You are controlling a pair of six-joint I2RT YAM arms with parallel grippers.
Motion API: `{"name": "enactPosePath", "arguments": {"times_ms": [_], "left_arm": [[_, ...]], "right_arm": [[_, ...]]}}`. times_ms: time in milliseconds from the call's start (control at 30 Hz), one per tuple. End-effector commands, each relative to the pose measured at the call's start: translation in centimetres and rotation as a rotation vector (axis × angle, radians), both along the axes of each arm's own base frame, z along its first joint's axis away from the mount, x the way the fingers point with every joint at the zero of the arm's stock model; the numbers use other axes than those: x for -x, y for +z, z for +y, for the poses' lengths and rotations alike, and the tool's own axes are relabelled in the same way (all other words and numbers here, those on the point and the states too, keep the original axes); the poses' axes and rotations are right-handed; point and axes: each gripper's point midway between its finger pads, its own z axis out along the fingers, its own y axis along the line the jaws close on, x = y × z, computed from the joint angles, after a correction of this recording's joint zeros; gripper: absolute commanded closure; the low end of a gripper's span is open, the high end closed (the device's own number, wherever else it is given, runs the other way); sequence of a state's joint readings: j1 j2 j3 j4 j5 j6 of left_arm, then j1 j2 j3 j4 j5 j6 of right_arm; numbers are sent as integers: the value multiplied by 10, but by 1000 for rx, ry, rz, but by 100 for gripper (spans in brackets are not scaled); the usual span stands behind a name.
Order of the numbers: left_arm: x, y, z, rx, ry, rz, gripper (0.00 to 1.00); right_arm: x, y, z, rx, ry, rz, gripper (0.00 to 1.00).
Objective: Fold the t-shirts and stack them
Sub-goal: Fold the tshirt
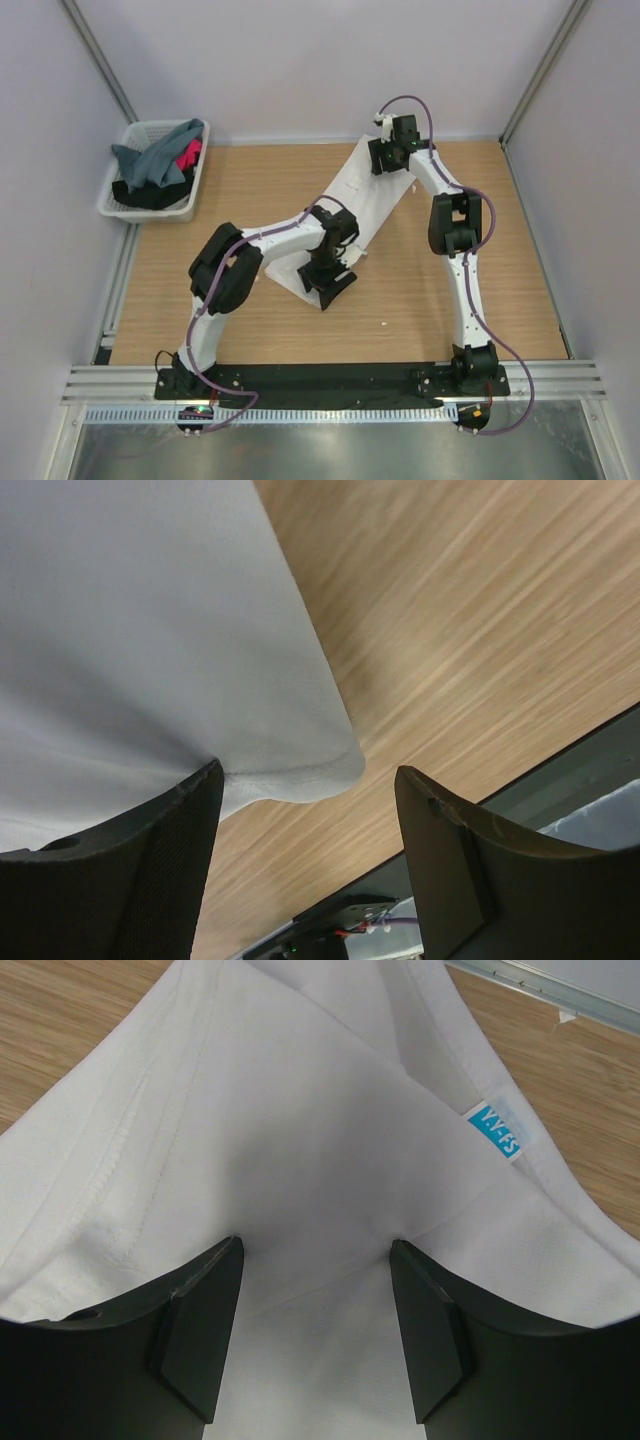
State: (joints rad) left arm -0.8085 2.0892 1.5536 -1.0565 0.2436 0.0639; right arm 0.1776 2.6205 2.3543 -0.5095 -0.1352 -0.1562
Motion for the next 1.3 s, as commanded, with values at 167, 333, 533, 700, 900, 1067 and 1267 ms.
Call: {"name": "enactPosePath", "arguments": {"times_ms": [167, 333, 533, 700, 900, 1067, 1267], "left_arm": [[24, -6, -46, -2, -105, 12, 29], [54, -6, -71, -4, -225, -23, 29], [85, -9, -90, -9, -347, -62, 29], [93, -11, -104, -15, -417, -114, 29], [62, 23, -116, -17, -465, -357, 13], [43, 110, -113, 104, -448, -549, 1], [15, 166, -77, 194, -252, -601, 0]], "right_arm": [[2, 6, 49, -24, 66, -22, 32], [2, 18, 79, -61, 100, -50, 31], [13, 34, 116, -107, 158, -65, 31], [15, 47, 122, -111, 177, -87, 30], [14, 121, 105, -95, 132, -199, 27], [39, 264, 66, -149, 35, -431, 24], [104, 278, 33, -320, -92, -320, 25]]}}
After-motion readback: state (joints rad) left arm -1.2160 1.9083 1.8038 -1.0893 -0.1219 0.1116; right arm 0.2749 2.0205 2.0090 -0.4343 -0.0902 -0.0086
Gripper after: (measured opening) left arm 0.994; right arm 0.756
